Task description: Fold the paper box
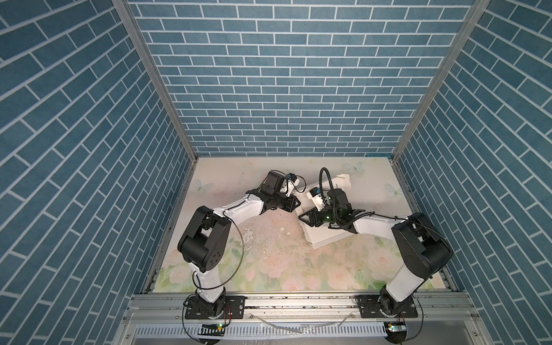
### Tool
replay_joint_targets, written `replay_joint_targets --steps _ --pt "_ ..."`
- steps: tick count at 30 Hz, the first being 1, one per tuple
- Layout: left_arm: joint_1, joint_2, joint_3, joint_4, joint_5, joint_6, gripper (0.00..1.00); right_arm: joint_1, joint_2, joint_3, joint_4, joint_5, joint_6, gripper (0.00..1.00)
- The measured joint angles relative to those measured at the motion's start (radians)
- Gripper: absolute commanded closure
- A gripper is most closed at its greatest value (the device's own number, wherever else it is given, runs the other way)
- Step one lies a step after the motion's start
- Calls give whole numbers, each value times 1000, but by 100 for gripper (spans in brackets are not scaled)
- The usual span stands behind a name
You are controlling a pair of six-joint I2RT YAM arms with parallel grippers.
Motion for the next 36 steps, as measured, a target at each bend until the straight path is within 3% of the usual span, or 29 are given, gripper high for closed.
replay_joint_targets --steps 25,36 --pt "0 3 1 21 24 -37 76 33 45 78 34 -103 -3 46" --pt "0 3 0 28 -24 -34 79 41 35 83 -22 -43 -3 44"
